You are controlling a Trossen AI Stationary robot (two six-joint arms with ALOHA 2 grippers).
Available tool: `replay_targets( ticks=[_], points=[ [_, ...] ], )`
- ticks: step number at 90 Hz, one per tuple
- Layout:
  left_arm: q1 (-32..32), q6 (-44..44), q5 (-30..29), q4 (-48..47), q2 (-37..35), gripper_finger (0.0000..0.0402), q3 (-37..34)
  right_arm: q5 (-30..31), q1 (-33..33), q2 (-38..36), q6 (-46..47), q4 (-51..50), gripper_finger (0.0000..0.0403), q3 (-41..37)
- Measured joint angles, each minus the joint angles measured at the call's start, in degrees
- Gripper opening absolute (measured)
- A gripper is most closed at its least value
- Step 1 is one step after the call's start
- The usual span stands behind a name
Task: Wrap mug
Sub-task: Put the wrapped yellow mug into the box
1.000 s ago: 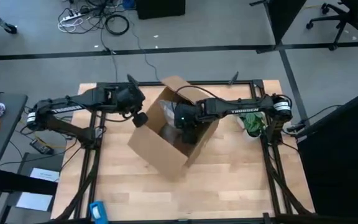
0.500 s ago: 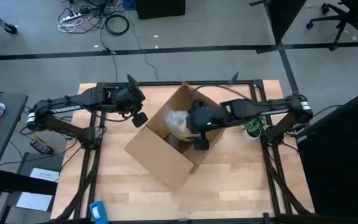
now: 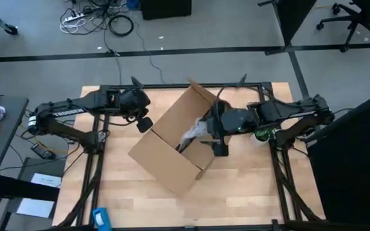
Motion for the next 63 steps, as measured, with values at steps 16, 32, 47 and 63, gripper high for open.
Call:
replay_targets(
  ticks=[16, 32, 47, 63],
  points=[
    [-0.04, -0.86, 0.01, 0.35, -0.02, 0.0000, 0.06, 2.89, -2.10, 5.16, -1.43, 4.40, 0.0341, -5.22],
    [-0.09, -1.61, 0.54, 0.11, -0.02, 0.0000, 0.06, -19.47, -4.79, 12.28, 0.59, 6.51, 0.0302, -6.66],
    [-0.10, -1.89, 0.67, -0.08, -0.02, 0.0000, 0.06, -25.77, -5.42, 13.08, -1.04, 5.08, 0.0268, -6.23],
    [-0.09, -2.34, 0.65, -0.30, -0.04, 0.0000, 0.06, -23.27, -5.14, 7.38, -3.51, 1.89, 0.0261, -4.67]
  ],
)
